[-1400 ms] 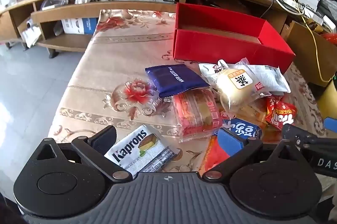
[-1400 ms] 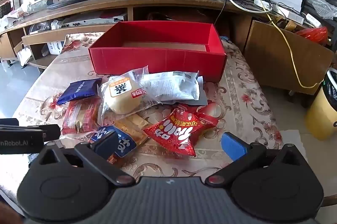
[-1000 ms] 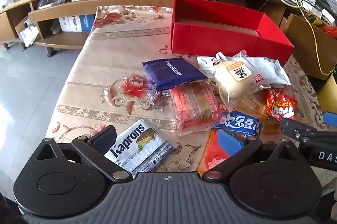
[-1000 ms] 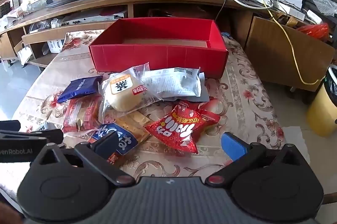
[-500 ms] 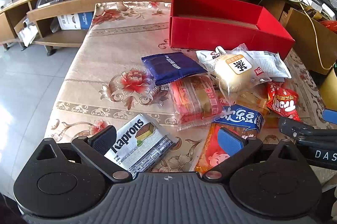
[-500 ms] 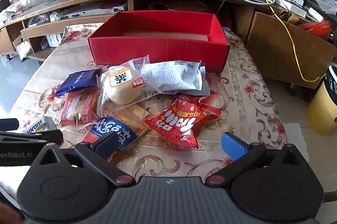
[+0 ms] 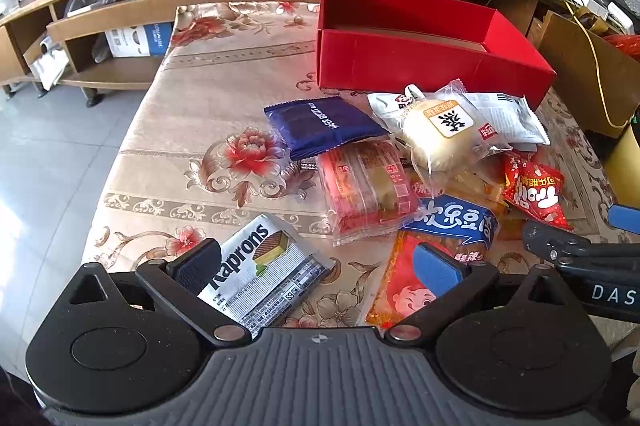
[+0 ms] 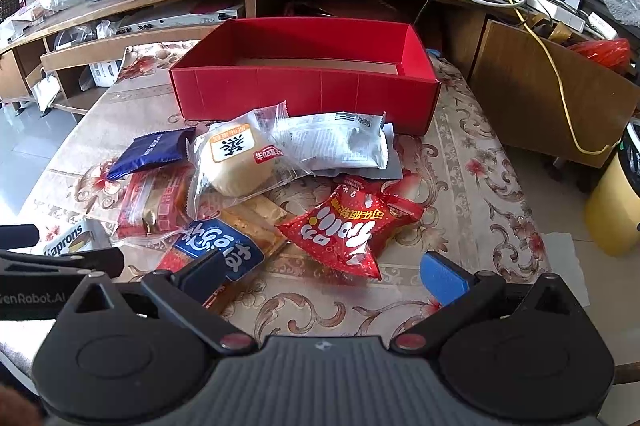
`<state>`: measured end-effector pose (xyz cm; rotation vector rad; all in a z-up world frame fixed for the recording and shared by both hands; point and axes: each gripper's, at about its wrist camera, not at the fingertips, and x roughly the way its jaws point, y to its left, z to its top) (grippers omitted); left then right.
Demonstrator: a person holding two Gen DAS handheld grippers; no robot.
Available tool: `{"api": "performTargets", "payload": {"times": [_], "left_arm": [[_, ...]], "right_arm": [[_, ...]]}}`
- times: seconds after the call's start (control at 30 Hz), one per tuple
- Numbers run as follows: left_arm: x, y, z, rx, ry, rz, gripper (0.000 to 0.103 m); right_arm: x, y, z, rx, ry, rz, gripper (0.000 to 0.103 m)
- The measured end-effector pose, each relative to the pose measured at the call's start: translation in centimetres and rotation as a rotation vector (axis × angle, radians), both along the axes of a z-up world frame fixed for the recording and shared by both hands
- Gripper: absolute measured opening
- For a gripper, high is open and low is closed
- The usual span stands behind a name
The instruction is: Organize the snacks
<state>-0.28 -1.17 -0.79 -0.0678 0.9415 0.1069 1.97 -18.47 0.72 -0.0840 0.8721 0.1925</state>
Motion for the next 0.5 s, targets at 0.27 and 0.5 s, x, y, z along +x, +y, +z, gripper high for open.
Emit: {"api": "performTargets", "payload": {"times": [0.27,0.5], "left_arm": [[0.01,-0.08,-0.06,0.0,0.001,-0.005,0.103],[0.01,-0.07,-0.08,-0.004,0.003,-0.004,0.103]], "right_arm": [[0.03,0.0,-0.03,0.001,0.005,0.001,0.103],[0.08,0.03,-0.1,0.003,0.007,-0.002,0.103]]}}
